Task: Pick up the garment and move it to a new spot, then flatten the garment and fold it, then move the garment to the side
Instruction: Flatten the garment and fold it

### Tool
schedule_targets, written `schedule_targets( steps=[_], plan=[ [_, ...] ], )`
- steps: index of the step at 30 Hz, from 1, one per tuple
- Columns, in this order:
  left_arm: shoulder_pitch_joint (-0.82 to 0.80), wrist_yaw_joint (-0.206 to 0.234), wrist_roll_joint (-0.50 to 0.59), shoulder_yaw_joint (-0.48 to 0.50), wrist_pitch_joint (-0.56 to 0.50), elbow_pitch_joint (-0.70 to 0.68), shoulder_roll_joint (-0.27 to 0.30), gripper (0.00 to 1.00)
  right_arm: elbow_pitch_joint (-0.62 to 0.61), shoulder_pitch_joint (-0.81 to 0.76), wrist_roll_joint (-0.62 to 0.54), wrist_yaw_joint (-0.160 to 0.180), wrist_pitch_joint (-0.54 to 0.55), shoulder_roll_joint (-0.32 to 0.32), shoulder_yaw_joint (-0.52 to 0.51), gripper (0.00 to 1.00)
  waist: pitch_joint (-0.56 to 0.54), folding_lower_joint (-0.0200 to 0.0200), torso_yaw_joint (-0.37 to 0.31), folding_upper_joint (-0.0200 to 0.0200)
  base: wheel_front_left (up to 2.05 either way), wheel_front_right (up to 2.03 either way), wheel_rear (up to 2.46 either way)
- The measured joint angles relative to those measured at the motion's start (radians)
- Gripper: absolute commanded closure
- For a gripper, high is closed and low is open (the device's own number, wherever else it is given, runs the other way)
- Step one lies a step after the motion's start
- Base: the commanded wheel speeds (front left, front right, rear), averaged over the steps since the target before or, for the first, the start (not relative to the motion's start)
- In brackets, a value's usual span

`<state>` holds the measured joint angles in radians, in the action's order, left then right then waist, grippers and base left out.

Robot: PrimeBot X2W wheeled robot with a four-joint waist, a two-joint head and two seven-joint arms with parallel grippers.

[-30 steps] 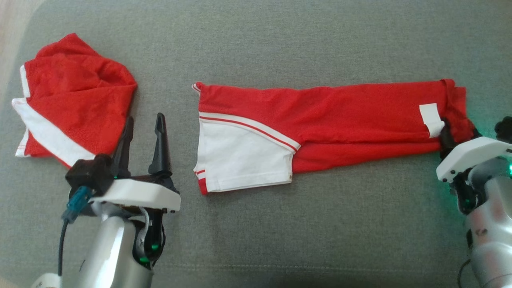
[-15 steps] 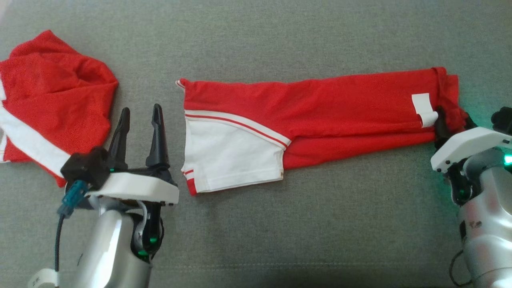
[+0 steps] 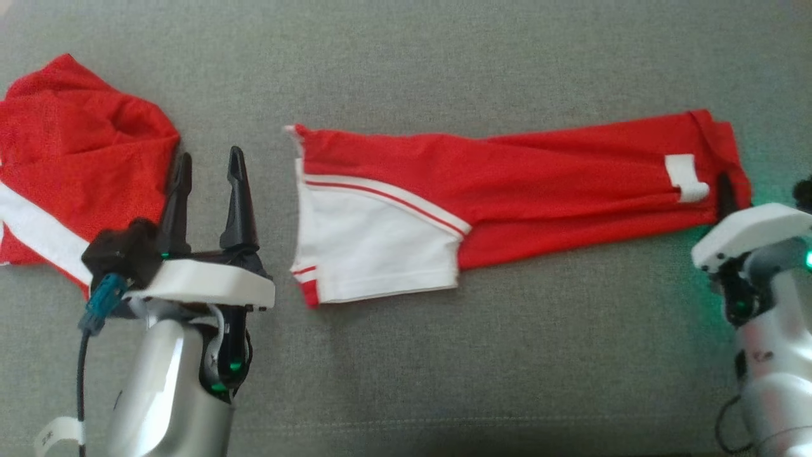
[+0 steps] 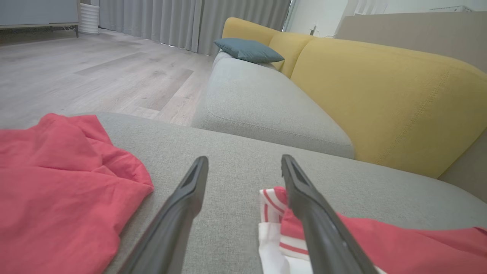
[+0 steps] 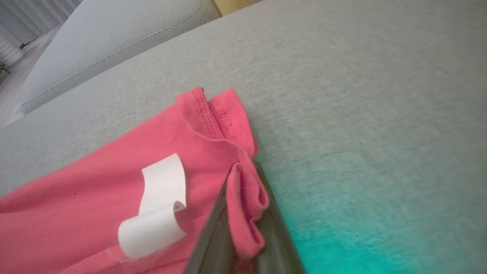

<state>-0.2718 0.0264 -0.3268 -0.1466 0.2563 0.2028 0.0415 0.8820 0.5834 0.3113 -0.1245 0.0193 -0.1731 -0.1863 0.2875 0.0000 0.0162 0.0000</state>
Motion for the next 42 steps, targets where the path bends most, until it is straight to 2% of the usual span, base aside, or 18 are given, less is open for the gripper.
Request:
schedule_targets(
  steps=[5, 8, 10, 14, 19, 23, 29, 34, 36, 37, 41, 42],
  plan=[
    [0.003, 0.000, -0.002, 0.005, 0.000, 0.000, 0.000, 0.00, 0.027, -0.002, -0.047, 0.000, -0.003, -0.070, -0.089, 1.00, -0.027, 0.0000, -0.001, 0.0000, 0.00, 0.00, 0.00],
    [0.005, 0.000, -0.012, 0.006, 0.000, 0.000, 0.000, 0.00, 0.042, -0.002, -0.136, 0.000, -0.035, -0.121, -0.184, 1.00, -0.039, 0.0000, -0.001, 0.0000, 0.00, 0.00, 0.00],
    [0.006, 0.000, -0.012, 0.007, 0.000, 0.000, 0.000, 0.00, 0.043, 0.000, -0.206, 0.000, -0.047, -0.132, -0.251, 1.00, -0.043, 0.0000, 0.000, 0.0000, 0.00, 0.00, 0.00],
    [0.008, 0.000, -0.023, 0.007, 0.000, 0.000, -0.001, 0.00, 0.043, 0.002, -0.283, 0.000, -0.047, -0.092, -0.312, 1.00, -0.054, 0.0000, 0.004, 0.0000, 0.00, 0.00, 0.00],
    [0.039, 0.007, -0.038, 0.004, 0.000, 0.002, -0.001, 0.00, 0.009, 0.004, -0.322, 0.000, -0.045, -0.017, -0.305, 1.00, -0.079, 0.0000, 0.007, 0.0000, 0.00, 0.00, 0.00],
    [0.050, 0.009, -0.048, 0.003, 0.000, 0.004, -0.001, 0.00, -0.054, 0.014, -0.315, 0.000, -0.027, 0.033, -0.258, 1.00, -0.108, 0.0000, 0.007, 0.0000, 0.00, 0.00, 0.00],
    [0.091, 0.011, -0.063, 0.003, 0.000, 0.006, -0.001, 0.00, -0.192, 0.014, -0.229, 0.000, 0.047, 0.099, -0.123, 1.00, -0.164, 0.0000, 0.008, 0.0000, 0.00, 0.00, 0.00],
    [0.106, 0.018, -0.064, 0.000, 0.000, 0.003, -0.001, 0.00, -0.323, -0.047, -0.115, 0.000, 0.120, 0.107, 0.016, 1.00, -0.195, 0.0000, 0.021, 0.0000, 0.00, 0.00, 0.00],
    [0.106, 0.018, -0.072, -0.003, 0.000, 0.001, -0.001, 0.00, -0.356, -0.081, -0.030, 0.000, 0.137, 0.107, 0.086, 1.00, -0.200, 0.0000, 0.032, 0.0000, 0.00, 0.00, 0.00],
    [0.107, 0.018, -0.074, -0.005, 0.000, 0.001, -0.001, 0.00, -0.380, -0.112, 0.042, 0.000, 0.144, 0.109, 0.154, 1.00, -0.203, 0.0000, 0.044, 0.0000, 0.00, 0.00, 0.00],
    [0.106, 0.018, -0.074, -0.012, 0.000, 0.001, 0.000, 0.00, -0.399, -0.148, 0.120, 0.000, 0.138, 0.111, 0.271, 1.00, -0.203, 0.0000, 0.069, 0.0000, 0.00, 0.00, 0.00],
    [0.106, 0.018, -0.074, -0.012, 0.000, 0.001, 0.000, 0.00, -0.399, -0.148, 0.120, 0.000, 0.138, 0.111, 0.271, 1.00, -0.203, 0.0000, 0.069, 0.0000, 0.00, 0.00, 0.00]
  ],
)
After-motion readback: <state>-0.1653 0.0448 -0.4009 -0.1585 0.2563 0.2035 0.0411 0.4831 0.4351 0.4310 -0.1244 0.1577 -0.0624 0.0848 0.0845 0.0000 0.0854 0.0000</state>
